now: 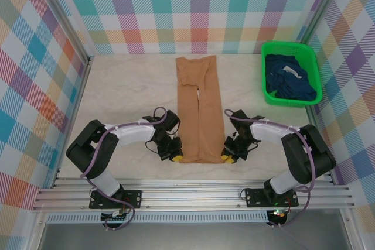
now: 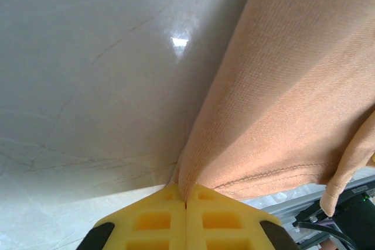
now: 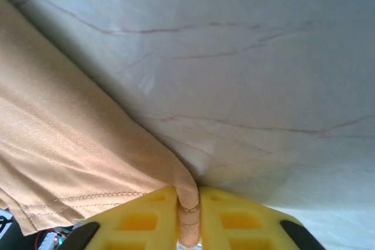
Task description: Fold and stack the t-shirts
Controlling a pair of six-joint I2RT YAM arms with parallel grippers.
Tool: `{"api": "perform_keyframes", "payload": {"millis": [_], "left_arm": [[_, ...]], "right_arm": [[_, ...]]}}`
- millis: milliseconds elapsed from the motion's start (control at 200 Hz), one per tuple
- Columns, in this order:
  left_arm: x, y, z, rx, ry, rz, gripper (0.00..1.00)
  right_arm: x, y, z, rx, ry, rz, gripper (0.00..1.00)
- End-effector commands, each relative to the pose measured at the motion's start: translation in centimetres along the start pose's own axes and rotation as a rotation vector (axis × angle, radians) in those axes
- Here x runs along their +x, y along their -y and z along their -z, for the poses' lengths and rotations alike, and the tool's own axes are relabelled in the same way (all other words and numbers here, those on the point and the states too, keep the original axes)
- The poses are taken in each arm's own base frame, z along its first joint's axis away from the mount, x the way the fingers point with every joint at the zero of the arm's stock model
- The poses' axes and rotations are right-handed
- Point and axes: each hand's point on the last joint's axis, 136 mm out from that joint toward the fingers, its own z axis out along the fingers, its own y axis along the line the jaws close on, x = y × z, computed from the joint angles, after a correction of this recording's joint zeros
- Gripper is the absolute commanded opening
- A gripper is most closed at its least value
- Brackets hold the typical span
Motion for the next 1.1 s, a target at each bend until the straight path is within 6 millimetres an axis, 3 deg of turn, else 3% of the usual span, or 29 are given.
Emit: {"api": "perform_keyframes", "payload": {"millis": [0,105,350,450,545,735,1100], "left_arm": [[0.7,-0.7,-0.1,-0.041,-0.020,-0.009,0.03],[1.0,-0.8,0.0,-0.043,-0.019,-0.026,0.00],[3.1,-2.2,0.8,-0.046,-0.054,-0.083,0.00],[3.7,-1.5,2.1,-0.004,-0.033,-0.114,0.00],[2.9,0.3,3.7,0.038,0.040,-0.123,0.00],[-1.6,3.6,5.5,0.084,0.140,-0.021,0.00],[-12.9,8.0,11.0,0.182,0.292,0.084,0.00]], "right_arm": [[-0.4,0.6,-0.7,0.023,0.018,0.005,0.07],[-0.3,-0.1,-0.1,0.019,0.047,0.063,0.00],[2.2,-0.2,1.4,0.031,0.026,0.150,0.00],[3.0,-0.7,2.6,0.019,0.015,0.172,0.00],[3.1,-1.9,3.7,-0.014,0.033,0.180,0.00],[0.4,-5.2,5.9,-0.061,0.092,0.182,0.00],[-8.3,-11.8,10.9,-0.118,0.219,0.178,0.00]]}}
